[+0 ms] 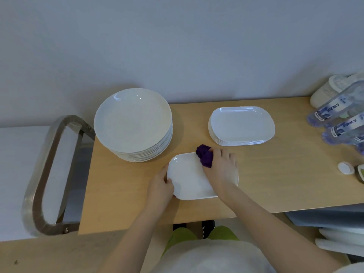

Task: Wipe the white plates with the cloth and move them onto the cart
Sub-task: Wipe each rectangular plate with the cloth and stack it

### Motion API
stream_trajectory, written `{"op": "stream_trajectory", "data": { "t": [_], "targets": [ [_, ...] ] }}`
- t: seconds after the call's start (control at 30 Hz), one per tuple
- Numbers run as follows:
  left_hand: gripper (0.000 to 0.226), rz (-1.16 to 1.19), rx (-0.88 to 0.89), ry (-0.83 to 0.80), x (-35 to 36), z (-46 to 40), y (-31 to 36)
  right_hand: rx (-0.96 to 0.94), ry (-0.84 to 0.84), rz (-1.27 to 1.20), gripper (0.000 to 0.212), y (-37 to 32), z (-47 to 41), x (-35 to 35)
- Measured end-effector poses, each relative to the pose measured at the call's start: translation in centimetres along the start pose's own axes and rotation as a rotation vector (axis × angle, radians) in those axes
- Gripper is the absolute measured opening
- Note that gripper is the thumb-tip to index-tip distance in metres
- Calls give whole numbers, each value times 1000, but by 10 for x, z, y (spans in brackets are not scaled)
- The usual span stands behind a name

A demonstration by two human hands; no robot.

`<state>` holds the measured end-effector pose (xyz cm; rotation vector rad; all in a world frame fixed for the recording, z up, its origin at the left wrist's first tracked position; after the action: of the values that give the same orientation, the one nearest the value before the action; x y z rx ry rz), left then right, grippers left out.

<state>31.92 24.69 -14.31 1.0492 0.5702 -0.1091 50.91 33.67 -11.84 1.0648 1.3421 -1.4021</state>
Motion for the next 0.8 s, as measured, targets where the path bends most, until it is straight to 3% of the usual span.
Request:
{"op": "stream_trajectory", "data": {
  "t": [0.13,0.2,0.27,0.37,0.5,0.7,0.8],
  "targets": [
    [56,-23,15,-24,0,0,2,-243,-89,76,41,-56,15,15],
    [41,-56,22,-12,0,-2,3,-370,-140,69,46,-83,27,24],
    [30,-89,24,-4,-2,-4,4,-425,-146,88,48,-96,34,28],
    [35,-92,20,-2,-3,-4,5,-448,-149,103,45,-93,31,26],
    [60,-31,12,-6,-2,2,6,-297,-133,100,36,-59,14,11],
    [58,18,-39,0,0,4,8,-9,-112,93,39,31,5,-17],
    [59,41,-52,-13,2,5,12,7,-84,139,37,34,3,-19]
  ]
}}
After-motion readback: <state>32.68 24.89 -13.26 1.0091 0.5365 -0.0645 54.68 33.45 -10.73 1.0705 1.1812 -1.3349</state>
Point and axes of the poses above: each hand's wrist, its own z-axis away from the middle knuckle, its own x-axis out of the palm, y = z × x, the point moved 9 cm from there along -z, towards the middle knuckle, and after that the axes turned 5 degrees about y, right-handed, at the moved point
